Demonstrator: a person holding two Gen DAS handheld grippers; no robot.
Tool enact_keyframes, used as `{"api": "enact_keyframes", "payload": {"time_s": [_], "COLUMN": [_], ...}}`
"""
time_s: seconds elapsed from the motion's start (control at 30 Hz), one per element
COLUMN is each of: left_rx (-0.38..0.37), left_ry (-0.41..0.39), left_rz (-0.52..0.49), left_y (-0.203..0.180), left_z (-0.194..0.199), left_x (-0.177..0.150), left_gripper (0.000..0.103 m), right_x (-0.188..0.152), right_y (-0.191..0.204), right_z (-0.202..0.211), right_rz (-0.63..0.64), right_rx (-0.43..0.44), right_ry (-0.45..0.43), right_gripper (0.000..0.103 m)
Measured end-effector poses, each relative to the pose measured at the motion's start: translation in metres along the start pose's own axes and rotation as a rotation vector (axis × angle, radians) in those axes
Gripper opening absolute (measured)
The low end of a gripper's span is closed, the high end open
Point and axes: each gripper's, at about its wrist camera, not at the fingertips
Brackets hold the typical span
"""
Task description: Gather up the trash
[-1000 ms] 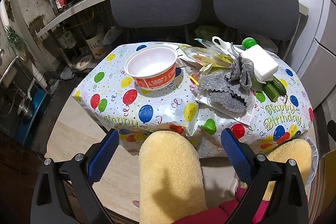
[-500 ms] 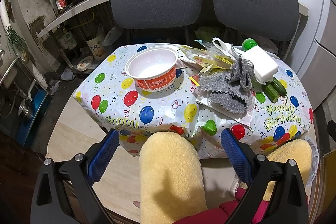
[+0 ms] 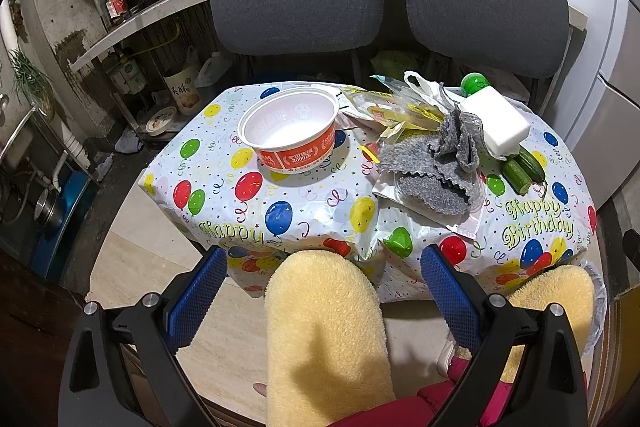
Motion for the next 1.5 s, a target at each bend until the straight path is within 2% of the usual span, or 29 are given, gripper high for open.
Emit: {"api": "enact_keyframes", "payload": {"time_s": [0.53,0.83,1.1,1.23,1.4,1.5], "left_rx": [-0.002,-0.01,-0.007,0.005,0.033,-0.001], "left_ry": [0.005,0.032,0.106,0.1,0.096,0.107], "left_rz": [0.003,0.033,0.157,0.228,0.315,0.373], "left_y": [0.003,0.007,0.045,0.071,0.101,0.116], "left_z": [0.001,-0.014,-0.05,-0.07,-0.104,-0.124], "left_x": [0.002,-0.003,-0.002,0.003,0.019,0.033], "left_gripper": [0.096,0.096,0.096,0.096,0.096,0.096], "right_x": [-0.002,-0.002,0.008,0.014,0.028,0.035], "right_y": [0.002,0.008,0.038,0.055,0.064,0.069], "right_z": [0.0,-0.01,-0.036,-0.055,-0.078,-0.093], "right_rz": [0.0,0.014,0.102,0.143,0.102,0.079], "right_rx": [-0.001,-0.001,0.041,0.069,0.155,0.184], "right_ry": [0.005,0.025,0.003,-0.019,-0.061,-0.054], "right_gripper": [0.097,0.097,0.097,0.097,0.097,0.097]}}
Point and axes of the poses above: each gripper's, at about its wrist camera, not at the fingertips, and z roughly against the way its jaws point, y to its left, x to its top, and after that the axes turned 3 degrees about -z, right-handed
